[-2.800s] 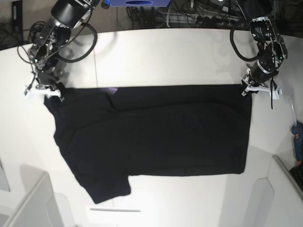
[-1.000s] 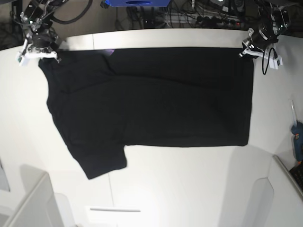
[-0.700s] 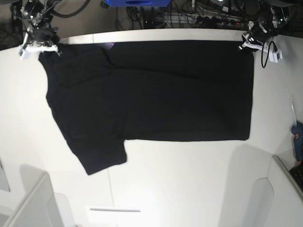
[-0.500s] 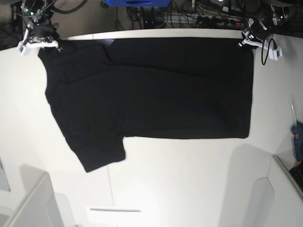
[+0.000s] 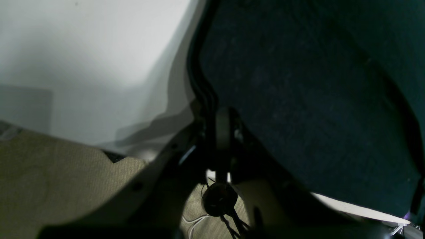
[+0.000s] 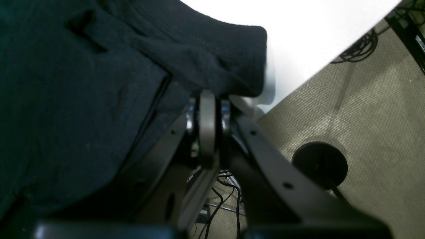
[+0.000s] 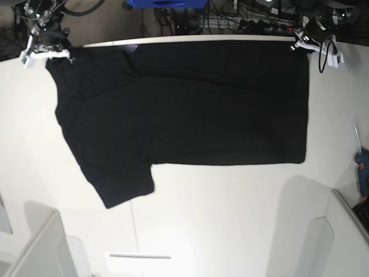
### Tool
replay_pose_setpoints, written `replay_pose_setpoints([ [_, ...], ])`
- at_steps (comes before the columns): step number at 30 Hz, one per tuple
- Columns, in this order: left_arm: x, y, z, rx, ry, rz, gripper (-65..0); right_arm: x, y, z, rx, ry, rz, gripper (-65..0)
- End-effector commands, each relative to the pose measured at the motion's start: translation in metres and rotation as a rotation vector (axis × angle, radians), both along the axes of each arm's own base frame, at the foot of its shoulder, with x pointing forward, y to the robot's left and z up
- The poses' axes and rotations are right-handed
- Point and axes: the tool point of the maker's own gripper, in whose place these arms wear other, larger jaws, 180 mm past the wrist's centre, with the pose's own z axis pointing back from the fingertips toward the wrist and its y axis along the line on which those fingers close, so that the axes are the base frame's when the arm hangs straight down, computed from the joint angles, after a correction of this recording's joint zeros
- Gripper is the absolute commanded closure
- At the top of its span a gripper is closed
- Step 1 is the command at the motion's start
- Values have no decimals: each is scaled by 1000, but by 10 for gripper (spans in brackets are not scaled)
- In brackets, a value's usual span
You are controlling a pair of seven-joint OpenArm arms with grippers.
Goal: Fold the T-shirt properly
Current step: 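Drag the folded shirt toward the robot with both grippers, then release the shirt and move the right gripper to the hem corner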
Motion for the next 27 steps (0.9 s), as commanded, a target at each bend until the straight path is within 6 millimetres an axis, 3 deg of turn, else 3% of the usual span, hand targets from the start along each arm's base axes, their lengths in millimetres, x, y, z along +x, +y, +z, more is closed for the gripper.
replay_pose_setpoints([
  [1, -11, 2, -2, 11, 40, -12, 0, 5, -6, 9, -29, -26, 3, 0],
  [9, -11, 4, -1, 14, 42, -7, 0, 4, -6, 10, -31, -26, 4, 0],
  [12, -12, 17, 4, 36, 26, 30, 0, 5, -7, 10, -32, -28, 3, 0],
  [13, -12, 24, 7, 49, 21, 45, 0, 5, -7, 10, -32, -28, 3, -54],
  [16, -12, 39, 14, 76, 5, 81, -250, 5, -6, 10, -31, -32, 1, -300],
  [17, -12, 44, 17, 85, -2, 92, -332, 5, -7, 11, -33, -34, -2, -351],
  [20, -10, 53, 22, 105, -17, 111, -517, 2, -18, 14, -46, -44, -44, -381],
  [23, 10, 50, 37, 119, -76, 86, -602, 0, -29, 19, -63, -51, -76, -381],
  [27, 32, 44, 62, 153, -156, 36, -609, 12, -46, 38, -109, -111, -107, -381],
])
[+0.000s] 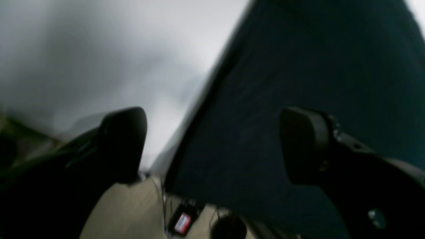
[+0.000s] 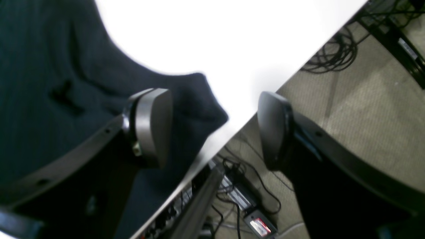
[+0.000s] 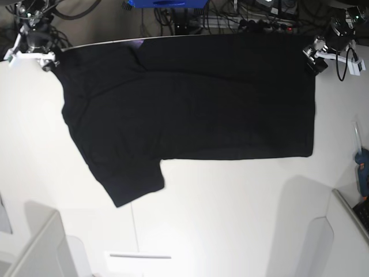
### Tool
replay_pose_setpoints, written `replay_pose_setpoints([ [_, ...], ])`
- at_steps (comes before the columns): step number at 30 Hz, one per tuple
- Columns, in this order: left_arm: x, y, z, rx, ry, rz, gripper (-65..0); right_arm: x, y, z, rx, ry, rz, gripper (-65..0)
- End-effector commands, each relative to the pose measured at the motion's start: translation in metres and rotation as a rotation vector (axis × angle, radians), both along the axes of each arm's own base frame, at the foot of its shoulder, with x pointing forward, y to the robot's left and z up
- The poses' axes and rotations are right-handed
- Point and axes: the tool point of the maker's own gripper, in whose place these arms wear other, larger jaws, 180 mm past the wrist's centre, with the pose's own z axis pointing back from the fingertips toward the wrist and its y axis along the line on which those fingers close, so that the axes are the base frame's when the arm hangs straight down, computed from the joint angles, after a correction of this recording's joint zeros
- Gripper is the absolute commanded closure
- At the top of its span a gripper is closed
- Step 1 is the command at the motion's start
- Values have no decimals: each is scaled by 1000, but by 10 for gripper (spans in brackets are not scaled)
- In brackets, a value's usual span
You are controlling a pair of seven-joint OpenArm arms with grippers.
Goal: Fold the T-shirt properly
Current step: 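Release the shirt and move the right gripper to the hem corner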
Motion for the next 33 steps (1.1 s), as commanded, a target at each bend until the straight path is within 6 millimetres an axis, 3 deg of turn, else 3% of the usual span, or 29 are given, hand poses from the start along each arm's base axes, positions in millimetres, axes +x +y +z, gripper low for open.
replay_pose_setpoints([
  [1, 7, 5, 15, 36, -40, -15, -609, 16, -9, 19, -48, -64, 8, -381],
  [4, 27, 13, 38, 74, -121, -3, -607, 42, -18, 37, -85, -121, 36, -383],
  [6, 40, 16, 44, 80, -159, 1, -602, 68, -13, 41, -81, -147, 89, -383],
  [8, 57, 19, 55, 99, -203, -11, -538, 91, -6, 41, -74, -147, 162, -383],
  [15, 100, 35, 85, 138, -311, -25, 0, 169, 38, 43, -33, -196, 359, -383],
  [18, 108, 44, 84, 152, -309, -15, 0, 199, 49, 44, -23, -206, 417, -383],
  [21, 118, 38, 63, 189, -226, -85, 0, 229, 54, 35, -6, -188, 457, -383],
  [24, 116, 35, 37, 230, -128, -139, 0, 257, 58, 30, -4, -172, 494, -383],
  [28, 118, 46, 30, 263, -99, -117, 0, 291, 65, 29, -12, -147, 549, -383],
  [33, 119, 49, 31, 265, -103, -108, -383, 330, 70, 25, -18, -106, 583, -389],
])
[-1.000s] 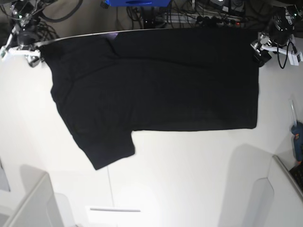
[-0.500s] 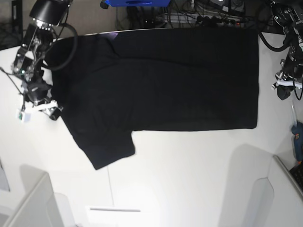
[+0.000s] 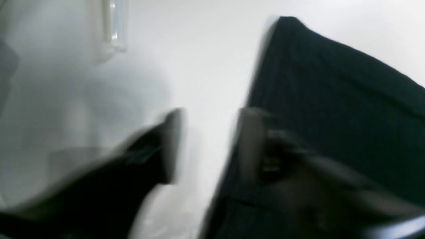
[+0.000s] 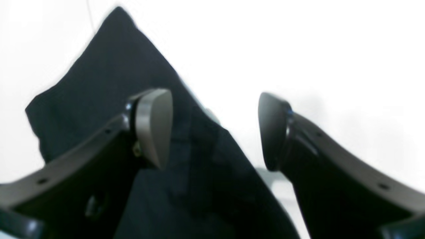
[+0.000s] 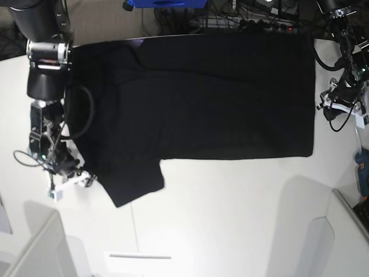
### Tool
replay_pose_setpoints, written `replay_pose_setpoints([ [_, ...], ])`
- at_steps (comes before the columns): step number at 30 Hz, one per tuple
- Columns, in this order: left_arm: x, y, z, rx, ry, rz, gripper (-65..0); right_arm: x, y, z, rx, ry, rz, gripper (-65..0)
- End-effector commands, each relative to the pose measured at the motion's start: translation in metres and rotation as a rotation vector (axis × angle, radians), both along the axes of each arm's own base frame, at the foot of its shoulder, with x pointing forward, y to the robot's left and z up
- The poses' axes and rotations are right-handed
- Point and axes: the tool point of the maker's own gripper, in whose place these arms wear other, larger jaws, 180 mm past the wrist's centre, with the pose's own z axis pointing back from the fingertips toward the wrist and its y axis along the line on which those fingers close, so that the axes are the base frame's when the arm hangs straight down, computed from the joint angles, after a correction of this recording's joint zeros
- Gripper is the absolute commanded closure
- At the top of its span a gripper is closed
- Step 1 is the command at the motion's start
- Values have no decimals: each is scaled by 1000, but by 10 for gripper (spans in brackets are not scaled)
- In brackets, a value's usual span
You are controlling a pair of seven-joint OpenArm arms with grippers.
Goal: Fold the T-shirt properly
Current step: 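Release the shirt and move the right gripper to the hem corner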
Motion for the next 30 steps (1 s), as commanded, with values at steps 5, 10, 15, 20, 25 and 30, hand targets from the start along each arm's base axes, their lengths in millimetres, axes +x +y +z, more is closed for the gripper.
replay_pose_setpoints([
  [5, 14, 7, 19, 35, -57, -9, -597, 36, -2, 21, -50, -9, 30, -390],
  [10, 14, 7, 19, 34, -58, -8, -601, 46, 9, 28, -74, -14, 80, -399],
  [15, 16, 6, 22, 37, -67, -11, -601, 47, 17, 7, -63, 23, 116, -413],
  [20, 15, 8, 20, 34, -60, -7, -601, 43, 24, -1, -48, 36, 152, -411],
  [25, 18, 2, 20, 40, -65, -61, -599, 43, 35, -3, -36, 40, 165, -411],
  [30, 20, -7, 21, 52, -70, -141, -599, 42, 43, -6, -26, 45, 172, -410],
])
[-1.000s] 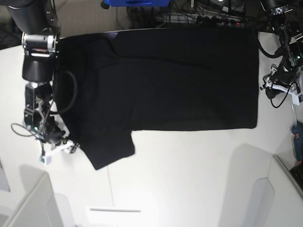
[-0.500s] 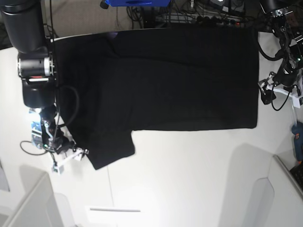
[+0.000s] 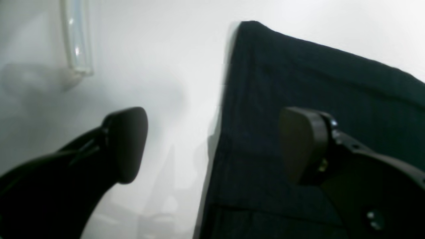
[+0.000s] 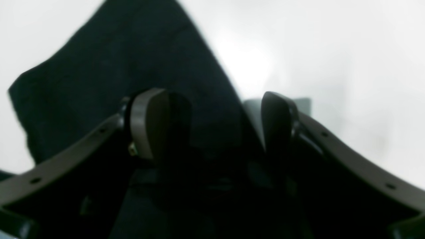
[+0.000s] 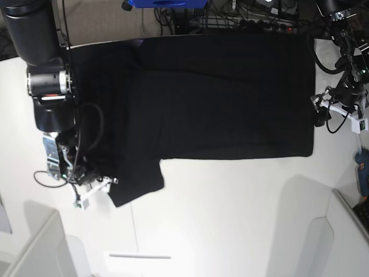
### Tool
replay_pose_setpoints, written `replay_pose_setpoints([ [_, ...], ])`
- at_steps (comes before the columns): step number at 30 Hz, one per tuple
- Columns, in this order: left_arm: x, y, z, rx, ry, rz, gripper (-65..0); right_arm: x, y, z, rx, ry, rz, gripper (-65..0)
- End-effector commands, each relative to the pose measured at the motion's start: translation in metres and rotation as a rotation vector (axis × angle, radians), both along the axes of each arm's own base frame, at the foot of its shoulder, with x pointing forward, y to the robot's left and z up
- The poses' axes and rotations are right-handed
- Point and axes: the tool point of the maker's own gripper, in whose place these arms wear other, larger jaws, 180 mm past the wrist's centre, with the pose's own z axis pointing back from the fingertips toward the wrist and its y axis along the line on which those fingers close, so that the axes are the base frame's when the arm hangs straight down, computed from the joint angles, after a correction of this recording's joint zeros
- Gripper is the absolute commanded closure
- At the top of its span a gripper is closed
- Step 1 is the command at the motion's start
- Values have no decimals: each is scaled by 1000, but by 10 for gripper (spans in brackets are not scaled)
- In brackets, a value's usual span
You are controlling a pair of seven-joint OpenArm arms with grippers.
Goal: Fold the T-shirt properly
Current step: 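Release the shirt and move the right gripper to the hem corner, then grasp the hem corners with both grippers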
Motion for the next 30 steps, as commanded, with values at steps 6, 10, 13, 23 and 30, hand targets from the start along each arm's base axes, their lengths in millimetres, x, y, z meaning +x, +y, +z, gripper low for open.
replay_pose_setpoints([
  [6, 8, 7, 15, 34, -40, -12, -599, 19, 2, 22, 9, -63, 0, -368],
  [10, 19, 11, 18, 21, -62, 5, -599, 15, 5, 16, 13, -52, 3, -206],
  [13, 30, 18, 13, -11, -65, 38, -599, 15, 5, 17, 13, -53, 2, -78],
  [23, 70, 33, 5, -106, -89, 113, -599, 15, 5, 16, 12, -51, 0, 0],
  [30, 90, 42, 0, -24, -47, 143, -599, 16, 15, 17, 26, -56, 10, 0],
])
